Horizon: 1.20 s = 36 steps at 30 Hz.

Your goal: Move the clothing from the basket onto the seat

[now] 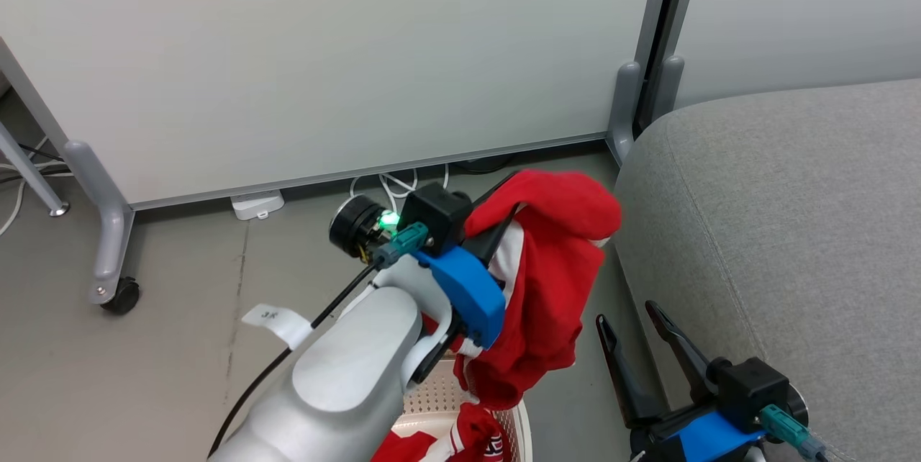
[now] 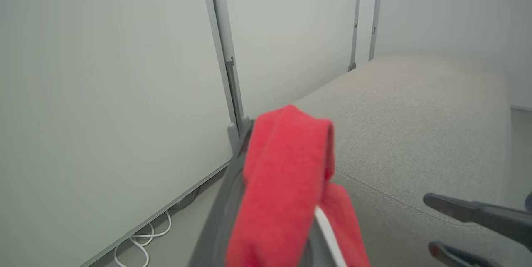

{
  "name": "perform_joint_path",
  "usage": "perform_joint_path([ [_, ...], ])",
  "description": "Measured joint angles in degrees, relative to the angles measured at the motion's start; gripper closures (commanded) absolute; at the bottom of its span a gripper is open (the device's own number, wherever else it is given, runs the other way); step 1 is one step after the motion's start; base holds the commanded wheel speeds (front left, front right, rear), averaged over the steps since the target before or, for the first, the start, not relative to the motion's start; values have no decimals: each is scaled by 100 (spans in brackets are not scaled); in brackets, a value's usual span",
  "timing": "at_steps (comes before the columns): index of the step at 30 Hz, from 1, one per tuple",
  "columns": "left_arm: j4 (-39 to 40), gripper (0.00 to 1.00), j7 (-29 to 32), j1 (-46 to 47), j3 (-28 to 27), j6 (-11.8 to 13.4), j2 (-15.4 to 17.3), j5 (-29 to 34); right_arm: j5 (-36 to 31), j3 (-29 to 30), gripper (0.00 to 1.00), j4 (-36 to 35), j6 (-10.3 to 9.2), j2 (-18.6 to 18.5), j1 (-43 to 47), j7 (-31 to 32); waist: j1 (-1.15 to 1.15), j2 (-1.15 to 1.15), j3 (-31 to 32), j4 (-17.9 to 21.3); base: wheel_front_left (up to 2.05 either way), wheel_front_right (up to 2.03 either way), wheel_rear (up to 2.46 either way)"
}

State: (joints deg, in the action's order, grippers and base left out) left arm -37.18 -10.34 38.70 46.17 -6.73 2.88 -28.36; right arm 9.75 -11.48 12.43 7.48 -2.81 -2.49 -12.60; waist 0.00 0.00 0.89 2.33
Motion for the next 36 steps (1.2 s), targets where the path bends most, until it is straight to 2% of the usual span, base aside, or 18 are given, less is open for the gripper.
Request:
perform_joint_path([
  [16,127,100,121,710,801,421,1,-879,45,-198,0,57,0,0,-56,64,1,0,-89,104,0,0,0],
  [36,-151,100,-112,888,1377,517,0,-1511,43,-227,0,168,0,0,-188,76,1,0,-104,95,0,0,0],
])
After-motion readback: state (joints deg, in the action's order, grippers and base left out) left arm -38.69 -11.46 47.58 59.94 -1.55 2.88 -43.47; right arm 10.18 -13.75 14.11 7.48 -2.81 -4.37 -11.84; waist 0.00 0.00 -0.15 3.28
